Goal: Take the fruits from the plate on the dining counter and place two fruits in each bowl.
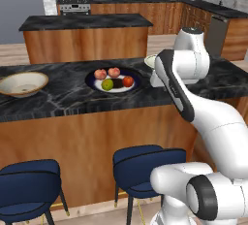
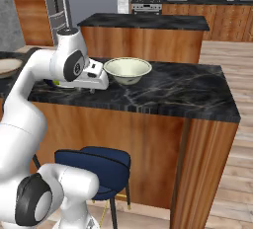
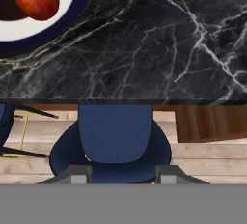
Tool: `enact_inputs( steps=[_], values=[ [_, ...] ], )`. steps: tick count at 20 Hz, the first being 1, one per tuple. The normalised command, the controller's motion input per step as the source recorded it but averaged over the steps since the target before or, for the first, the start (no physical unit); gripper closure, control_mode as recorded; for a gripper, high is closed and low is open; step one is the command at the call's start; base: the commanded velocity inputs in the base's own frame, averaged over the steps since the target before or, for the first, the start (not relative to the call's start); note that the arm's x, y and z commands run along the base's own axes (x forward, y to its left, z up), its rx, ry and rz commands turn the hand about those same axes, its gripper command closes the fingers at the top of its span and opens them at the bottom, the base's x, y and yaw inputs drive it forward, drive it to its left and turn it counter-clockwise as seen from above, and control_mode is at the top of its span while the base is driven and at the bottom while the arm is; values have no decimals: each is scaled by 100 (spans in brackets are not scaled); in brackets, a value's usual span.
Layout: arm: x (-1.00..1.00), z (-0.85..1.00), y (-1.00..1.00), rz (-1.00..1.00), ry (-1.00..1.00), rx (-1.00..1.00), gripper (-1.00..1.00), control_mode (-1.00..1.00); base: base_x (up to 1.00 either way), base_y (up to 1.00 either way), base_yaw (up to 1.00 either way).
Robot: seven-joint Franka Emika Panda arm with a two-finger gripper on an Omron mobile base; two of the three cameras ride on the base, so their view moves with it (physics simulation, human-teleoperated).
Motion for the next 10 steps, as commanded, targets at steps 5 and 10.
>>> enact_inputs(
  steps=[5,10],
  values=[
    [-1,6,1,0,0,4,-100,-100,0,0,0],
    [-44,47,0,0,-20,3,-100,-100,0,0,0]
  ],
)
